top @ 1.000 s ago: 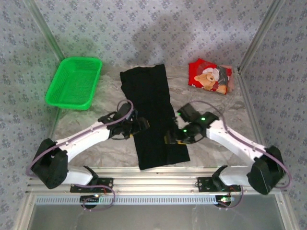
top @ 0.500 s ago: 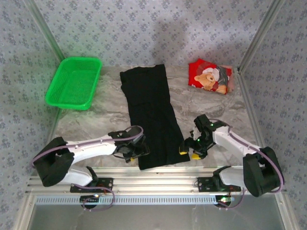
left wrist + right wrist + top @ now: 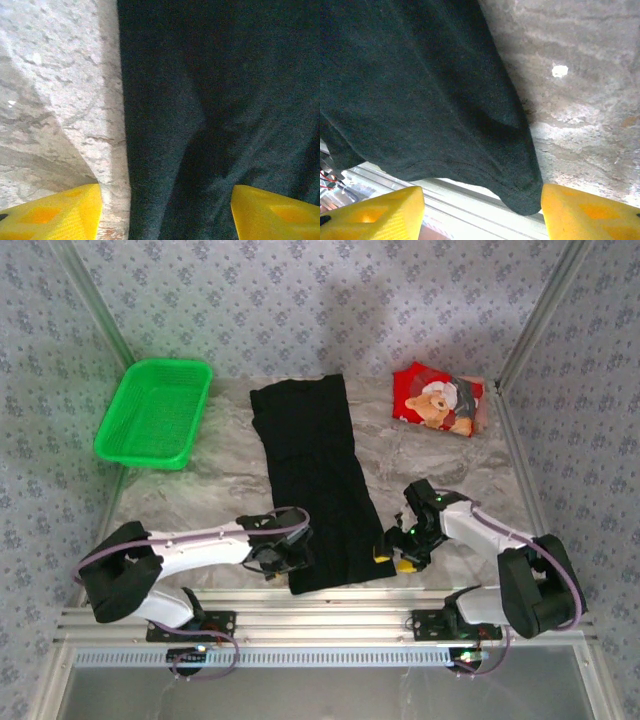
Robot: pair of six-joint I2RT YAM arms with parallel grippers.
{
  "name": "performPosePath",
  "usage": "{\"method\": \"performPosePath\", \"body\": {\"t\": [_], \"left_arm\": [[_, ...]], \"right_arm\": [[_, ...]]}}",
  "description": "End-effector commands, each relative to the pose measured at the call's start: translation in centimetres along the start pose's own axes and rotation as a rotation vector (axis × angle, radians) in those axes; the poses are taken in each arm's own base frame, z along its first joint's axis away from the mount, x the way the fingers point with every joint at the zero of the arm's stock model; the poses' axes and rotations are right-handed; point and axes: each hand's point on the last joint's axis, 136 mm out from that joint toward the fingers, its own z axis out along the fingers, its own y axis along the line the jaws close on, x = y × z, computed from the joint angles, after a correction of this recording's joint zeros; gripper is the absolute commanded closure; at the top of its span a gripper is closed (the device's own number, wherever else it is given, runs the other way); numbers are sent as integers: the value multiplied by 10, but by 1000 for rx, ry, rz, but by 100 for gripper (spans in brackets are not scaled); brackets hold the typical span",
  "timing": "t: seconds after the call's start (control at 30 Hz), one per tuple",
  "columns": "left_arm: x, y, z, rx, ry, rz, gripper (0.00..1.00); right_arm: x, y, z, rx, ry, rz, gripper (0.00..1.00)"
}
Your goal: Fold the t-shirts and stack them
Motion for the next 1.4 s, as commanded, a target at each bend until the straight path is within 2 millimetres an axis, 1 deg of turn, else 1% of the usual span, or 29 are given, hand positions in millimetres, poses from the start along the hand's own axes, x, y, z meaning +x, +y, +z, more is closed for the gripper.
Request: {"method": "performPosePath", "body": {"t": [0.0, 0.1, 0.3, 0.37, 0.4, 0.5, 0.57, 0.6, 0.7, 0.77, 0.87, 0.93, 1.1, 1.2, 1.37], "left_arm": [[32, -16, -1, 40, 128, -89, 32], [34, -16, -1, 39, 129, -90, 33], [34, -22, 7, 36, 136, -83, 44], [34, -23, 9, 35, 134, -79, 51], [33, -25, 11, 38, 131, -79, 56], [31, -31, 11, 45, 127, -70, 71], [30, -33, 10, 44, 123, -61, 79], [29, -33, 9, 43, 116, -58, 83], [27, -34, 6, 45, 105, -54, 92], [27, -34, 3, 44, 101, -46, 96], [28, -31, -4, 31, 89, -34, 100], [30, -27, -9, 22, 80, -31, 100], [44, -11, -20, -32, 70, -31, 100], [51, 0, -25, -47, 54, -47, 100], [53, 19, -32, -47, 23, -97, 100]], "right_arm": [[6, -3, 3, -3, 28, -4, 35], [7, -6, 6, 11, 39, 2, 37], [7, -8, 12, 35, 61, -6, 40], [8, -8, 14, 37, 69, -12, 42], [8, -9, 16, 42, 73, -14, 44], [7, -8, 20, 44, 82, -17, 53], [6, -8, 22, 46, 79, -18, 64], [4, -7, 22, 44, 77, -17, 72], [2, -8, 23, 51, 75, -18, 90], [1, -7, 21, 56, 64, -24, 99], [2, -3, 13, 49, 54, -32, 100], [7, 2, 7, 42, 57, -37, 100], [32, 14, -7, 33, 101, -25, 100], [46, 17, -10, 36, 123, -28, 100], [57, 17, -13, 52, 141, -31, 100]]}}
